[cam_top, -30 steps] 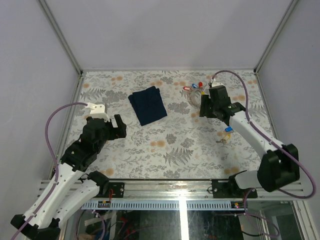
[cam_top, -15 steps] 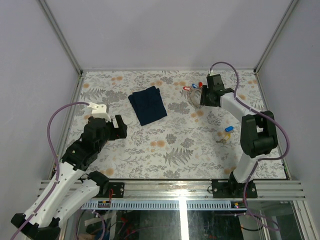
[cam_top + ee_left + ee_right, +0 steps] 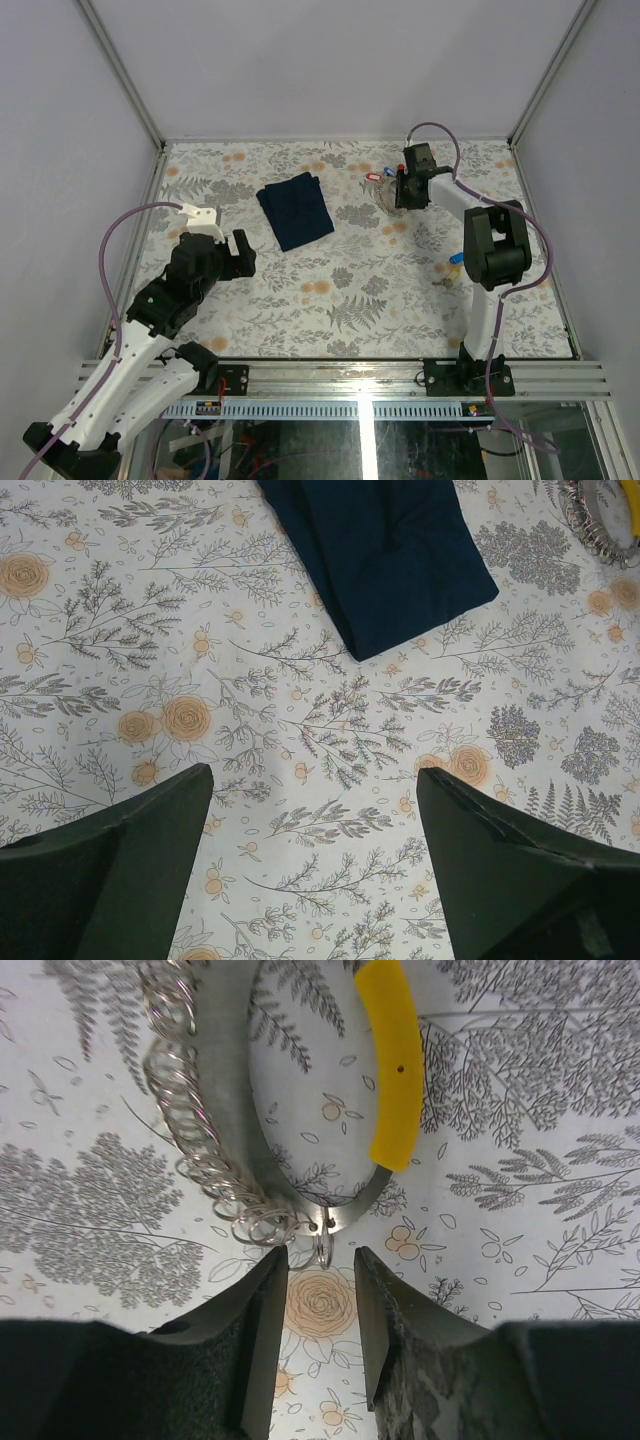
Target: Put the keys on the keyring
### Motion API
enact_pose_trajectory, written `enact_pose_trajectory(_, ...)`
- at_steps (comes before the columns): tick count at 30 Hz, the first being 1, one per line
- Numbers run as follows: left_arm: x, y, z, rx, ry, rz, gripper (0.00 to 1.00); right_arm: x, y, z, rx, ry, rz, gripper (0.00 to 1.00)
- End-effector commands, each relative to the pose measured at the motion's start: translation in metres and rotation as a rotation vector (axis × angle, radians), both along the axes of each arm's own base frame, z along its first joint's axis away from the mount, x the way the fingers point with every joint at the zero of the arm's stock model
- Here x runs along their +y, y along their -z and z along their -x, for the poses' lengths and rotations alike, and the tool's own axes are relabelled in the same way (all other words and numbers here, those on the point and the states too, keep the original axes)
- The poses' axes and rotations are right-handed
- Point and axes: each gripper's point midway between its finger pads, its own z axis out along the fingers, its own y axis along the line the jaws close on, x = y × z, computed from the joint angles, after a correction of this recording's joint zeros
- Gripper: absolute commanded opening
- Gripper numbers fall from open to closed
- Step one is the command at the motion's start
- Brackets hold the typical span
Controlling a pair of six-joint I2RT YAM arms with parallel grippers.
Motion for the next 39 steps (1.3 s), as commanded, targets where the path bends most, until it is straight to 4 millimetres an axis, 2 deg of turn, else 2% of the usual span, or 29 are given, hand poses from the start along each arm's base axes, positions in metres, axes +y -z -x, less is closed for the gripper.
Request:
enact_pose_trajectory(1,-0.003,-0.006,-0.006,-0.035,0.011,0.010,0.85,-0.005,0.006,-0.005,0.022,-0.008,0.024,0.39)
enact_pose_trajectory(17,-0.004,-0.004,-0.007,-0.025,0.014,0.007,0.84,-0.005,0.018,-0.013,0.039,-0.021,0.020,0.31)
enact_pose_trajectory(28,-0.005,-0.003,-0.008,-0.021,0.014,0.004,0.84,-0.005,0.028,-0.010,0.074,-0.027,0.014,0.28)
enact_pose_trajectory(32,-0.005,-0.003,-0.007,-0.022,0.015,0.005,0.84,-0.004,0.029,-0.009,0.077,-0.031,0.013,0.22)
enact_pose_trajectory(39,-0.004,-0.004,-0.007,-0.025,0.011,0.003,0.84,-0.005,0.018,-0.010,0.054,-0.035,0.015,0.01)
